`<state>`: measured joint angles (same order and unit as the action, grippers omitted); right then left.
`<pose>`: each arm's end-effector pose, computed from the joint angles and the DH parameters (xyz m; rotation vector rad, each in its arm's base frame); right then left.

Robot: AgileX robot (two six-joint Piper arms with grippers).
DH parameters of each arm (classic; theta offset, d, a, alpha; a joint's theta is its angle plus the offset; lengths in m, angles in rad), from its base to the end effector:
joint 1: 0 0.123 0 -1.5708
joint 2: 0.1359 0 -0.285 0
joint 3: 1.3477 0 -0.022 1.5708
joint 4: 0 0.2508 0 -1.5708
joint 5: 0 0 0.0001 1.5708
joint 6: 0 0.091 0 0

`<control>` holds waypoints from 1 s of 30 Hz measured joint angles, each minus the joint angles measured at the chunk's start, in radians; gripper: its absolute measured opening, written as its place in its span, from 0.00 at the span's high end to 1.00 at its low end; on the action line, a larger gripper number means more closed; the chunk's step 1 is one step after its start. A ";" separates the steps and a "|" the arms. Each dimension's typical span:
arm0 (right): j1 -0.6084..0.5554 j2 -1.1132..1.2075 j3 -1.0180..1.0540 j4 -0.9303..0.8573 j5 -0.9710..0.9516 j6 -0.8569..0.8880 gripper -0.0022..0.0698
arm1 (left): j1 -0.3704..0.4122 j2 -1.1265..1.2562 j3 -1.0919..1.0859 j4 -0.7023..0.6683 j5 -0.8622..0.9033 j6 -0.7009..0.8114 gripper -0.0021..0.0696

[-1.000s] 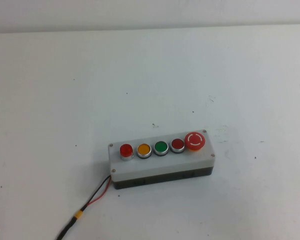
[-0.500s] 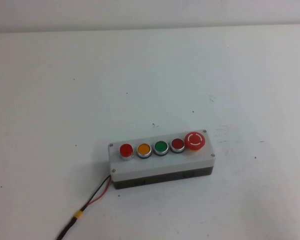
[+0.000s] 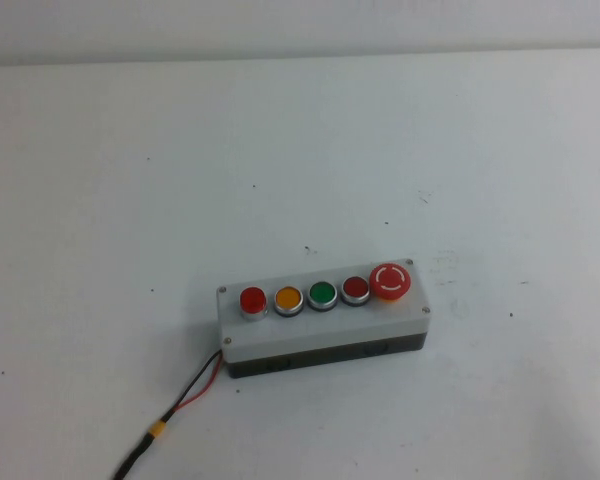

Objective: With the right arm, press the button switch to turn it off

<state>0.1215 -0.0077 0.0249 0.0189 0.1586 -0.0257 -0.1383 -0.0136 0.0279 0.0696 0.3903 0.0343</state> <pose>0.0562 0.0071 0.1908 -0.1089 1.6566 0.0894 0.0519 -0.0048 0.1696 0.2051 1.8761 -0.0021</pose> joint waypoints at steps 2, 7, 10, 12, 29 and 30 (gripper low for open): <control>0.000 0.000 0.000 0.000 0.059 0.000 0.99 | 0.000 0.000 0.000 0.000 0.000 0.000 0.97; 0.000 0.000 0.000 0.000 0.181 0.000 0.99 | 0.000 0.000 0.000 0.000 0.000 0.000 0.97; 0.000 0.000 0.000 0.000 0.192 0.000 0.99 | 0.000 0.000 0.000 0.000 0.000 0.000 0.97; 0.000 0.000 0.000 0.000 0.194 0.000 0.99 | 0.000 0.000 0.000 0.000 0.000 0.000 0.97; 0.000 0.000 0.000 0.000 0.198 0.000 0.99 | 0.000 0.000 0.000 0.000 0.000 0.000 0.97; 0.000 0.000 0.000 0.000 0.198 0.000 0.99 | 0.000 0.000 0.000 0.000 0.000 0.000 0.97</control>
<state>0.1210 -0.0077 0.0249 0.0189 0.3563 -0.0257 -0.1383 -0.0136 0.0279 0.0696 0.3903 0.0343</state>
